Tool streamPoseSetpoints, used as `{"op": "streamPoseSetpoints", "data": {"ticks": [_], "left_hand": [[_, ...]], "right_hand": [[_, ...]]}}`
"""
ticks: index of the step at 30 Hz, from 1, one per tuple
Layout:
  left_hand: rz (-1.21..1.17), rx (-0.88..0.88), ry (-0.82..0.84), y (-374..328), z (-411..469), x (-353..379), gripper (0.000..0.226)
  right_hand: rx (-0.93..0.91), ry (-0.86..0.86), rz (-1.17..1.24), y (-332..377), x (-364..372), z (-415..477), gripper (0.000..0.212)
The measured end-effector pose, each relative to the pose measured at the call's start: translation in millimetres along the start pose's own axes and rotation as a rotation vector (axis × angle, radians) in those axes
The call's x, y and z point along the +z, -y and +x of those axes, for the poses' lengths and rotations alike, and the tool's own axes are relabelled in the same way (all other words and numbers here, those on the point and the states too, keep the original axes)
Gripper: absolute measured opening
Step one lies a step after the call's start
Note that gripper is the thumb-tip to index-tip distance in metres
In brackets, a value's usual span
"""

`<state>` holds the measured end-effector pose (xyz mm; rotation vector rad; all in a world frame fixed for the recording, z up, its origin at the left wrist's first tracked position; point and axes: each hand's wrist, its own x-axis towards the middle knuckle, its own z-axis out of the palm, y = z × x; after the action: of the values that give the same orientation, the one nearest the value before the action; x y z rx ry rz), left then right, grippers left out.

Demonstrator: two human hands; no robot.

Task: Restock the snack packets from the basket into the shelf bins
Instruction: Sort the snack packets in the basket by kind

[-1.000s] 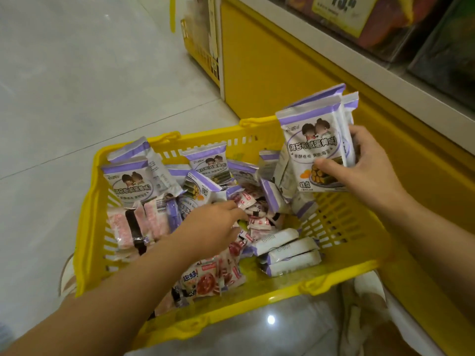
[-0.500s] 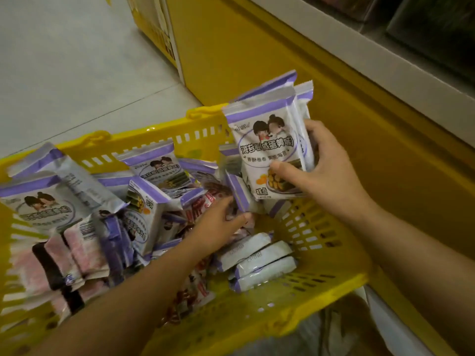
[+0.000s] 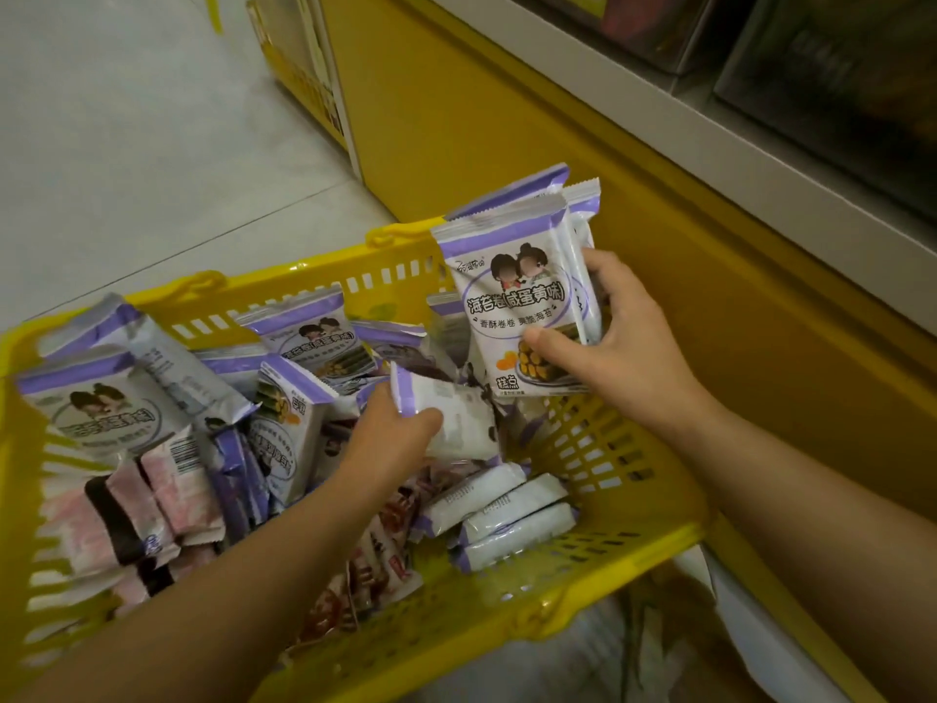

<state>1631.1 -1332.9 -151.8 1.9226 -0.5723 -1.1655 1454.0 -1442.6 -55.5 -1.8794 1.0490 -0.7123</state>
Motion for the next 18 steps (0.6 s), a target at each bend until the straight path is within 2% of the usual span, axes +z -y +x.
{"op": "streamPoseSetpoints", "data": {"ticks": [2,4,7,10,13,14,15,18], "left_hand": [[-0.059,0.024,-0.014,5.8,-10.6,-19.0,0.048],[-0.081,0.139,0.018,6.6,-25.7,-31.2,0.06],[0.026,0.345,0.202,4.4,-52.5,-34.6,0.06],[0.265,0.403,0.395,3.0,-63.5,-13.4,0.052],[0.707,0.495,0.595,8.5,-72.1,-4.8,0.04],[0.734,0.497,0.622,9.6,-73.2,-4.6,0.037],[0.7,0.484,0.638,9.5,-73.9,-4.8,0.033],[0.385,0.334,0.689,7.0,-71.3,-6.5,0.012]], "right_hand": [[0.005,0.004,0.008,0.0,-1.3,-1.5,0.059],[0.007,0.003,0.013,1.0,-2.4,-3.1,0.058],[0.009,0.013,0.013,5.7,0.7,-7.6,0.058],[0.02,0.013,0.006,1.6,-2.6,-7.8,0.058],[0.018,0.02,-0.024,3.1,-0.1,-9.0,0.058],[0.018,0.018,-0.034,3.8,-0.1,-8.8,0.058],[0.017,0.015,-0.047,4.3,-0.1,-8.5,0.059],[0.011,0.005,-0.073,4.5,0.0,-7.8,0.063]]}}
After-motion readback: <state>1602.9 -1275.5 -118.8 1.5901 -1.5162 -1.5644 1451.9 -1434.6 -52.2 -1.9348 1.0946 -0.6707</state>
